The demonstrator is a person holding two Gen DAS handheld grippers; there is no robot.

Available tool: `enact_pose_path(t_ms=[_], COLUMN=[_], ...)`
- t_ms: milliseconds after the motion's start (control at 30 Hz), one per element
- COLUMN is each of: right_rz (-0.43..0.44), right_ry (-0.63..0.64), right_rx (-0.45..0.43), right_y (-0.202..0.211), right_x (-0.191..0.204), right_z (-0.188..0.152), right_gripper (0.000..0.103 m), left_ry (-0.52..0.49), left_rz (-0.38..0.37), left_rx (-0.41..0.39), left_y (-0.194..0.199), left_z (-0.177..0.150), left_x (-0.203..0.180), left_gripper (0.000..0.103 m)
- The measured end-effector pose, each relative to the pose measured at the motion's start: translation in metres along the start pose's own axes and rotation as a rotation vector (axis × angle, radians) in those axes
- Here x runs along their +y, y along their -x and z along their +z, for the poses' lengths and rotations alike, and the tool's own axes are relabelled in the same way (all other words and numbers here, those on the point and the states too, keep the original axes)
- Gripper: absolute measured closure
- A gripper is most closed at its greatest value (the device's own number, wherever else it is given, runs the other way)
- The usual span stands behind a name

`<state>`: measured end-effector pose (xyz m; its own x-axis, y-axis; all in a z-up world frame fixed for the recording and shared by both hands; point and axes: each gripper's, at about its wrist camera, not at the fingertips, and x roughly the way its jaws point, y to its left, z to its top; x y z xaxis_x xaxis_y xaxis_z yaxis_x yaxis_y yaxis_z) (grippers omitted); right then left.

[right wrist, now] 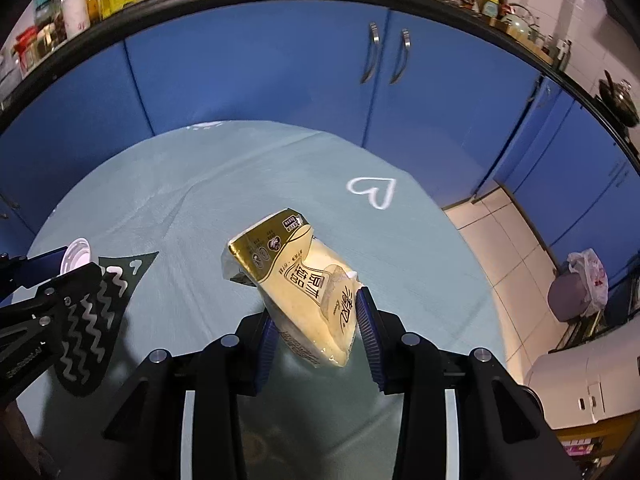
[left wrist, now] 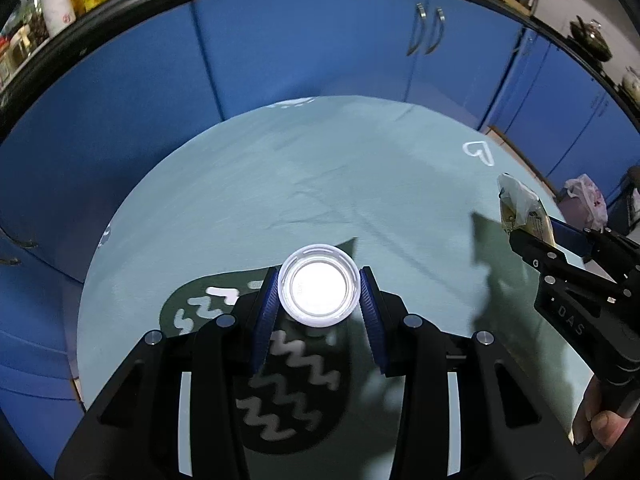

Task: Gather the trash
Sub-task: 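Grasp the gold snack bag with the right tool while the left tool holds the lid, then drop the snack bag and clear lid into the black bin, opening both tools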

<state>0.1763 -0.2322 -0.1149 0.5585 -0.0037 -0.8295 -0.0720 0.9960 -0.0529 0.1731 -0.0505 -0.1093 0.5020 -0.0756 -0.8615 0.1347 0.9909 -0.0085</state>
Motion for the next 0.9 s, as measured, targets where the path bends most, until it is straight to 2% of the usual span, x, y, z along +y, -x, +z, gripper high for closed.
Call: enact_pose_path(t_ms=[600,900], right_rz=[-0.033,-0.072], right_ry=[-0.102,-0.163], right_rx=[-0.079,-0.124], right_y=[0.075,0.11], right_x=[-0.063,-0.105], right_z=[-0.035,-0.059], right_gripper=[0.066,0.066], left_ry=[-0.101,-0.186], left_rz=[-0.009,-0.035], left_rx=[-0.084,-0.127], left_y=[0.059,0.084], left_z=[-0.005,-0.007], left_x=[-0.064,-0.114], left_gripper=[0.062,0.062])
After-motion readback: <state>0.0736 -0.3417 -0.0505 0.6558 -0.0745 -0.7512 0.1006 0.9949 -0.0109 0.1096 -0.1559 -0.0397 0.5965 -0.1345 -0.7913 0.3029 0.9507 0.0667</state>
